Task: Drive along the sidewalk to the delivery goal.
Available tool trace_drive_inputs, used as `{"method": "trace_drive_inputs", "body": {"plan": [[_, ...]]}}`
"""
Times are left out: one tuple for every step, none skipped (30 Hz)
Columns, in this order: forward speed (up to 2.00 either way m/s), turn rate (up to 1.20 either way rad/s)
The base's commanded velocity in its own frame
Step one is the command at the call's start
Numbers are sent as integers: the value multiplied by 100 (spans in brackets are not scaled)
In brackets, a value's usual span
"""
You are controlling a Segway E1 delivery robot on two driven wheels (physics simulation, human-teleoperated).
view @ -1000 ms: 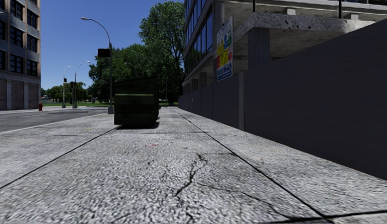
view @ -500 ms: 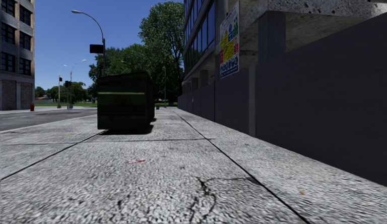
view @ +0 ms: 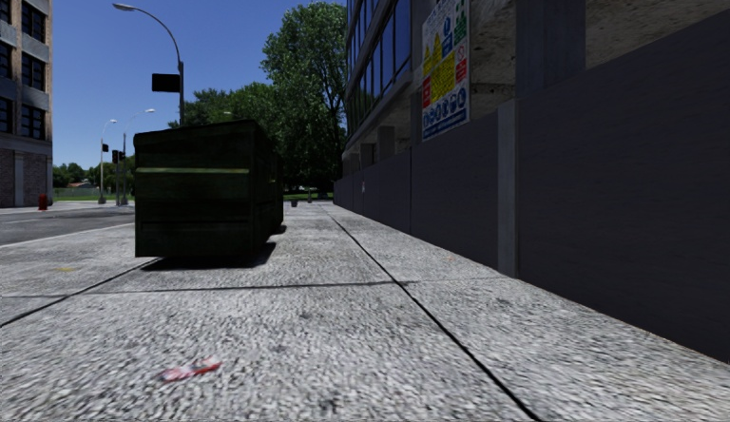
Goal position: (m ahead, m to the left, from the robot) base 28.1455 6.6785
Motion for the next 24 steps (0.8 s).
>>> {"method": "trace_drive_inputs", "body": {"plan": [[200,0],[200,0],[200,0],[200,0],[200,0],[200,0],[200,0],[200,0],[200,0],[200,0],[200,0],[200,0],[200,0],[200,0],[200,0],[200,0],[200,0],[200,0],[200,0],[200,0],[200,0],[200,0],[200,0],[200,0]]}}
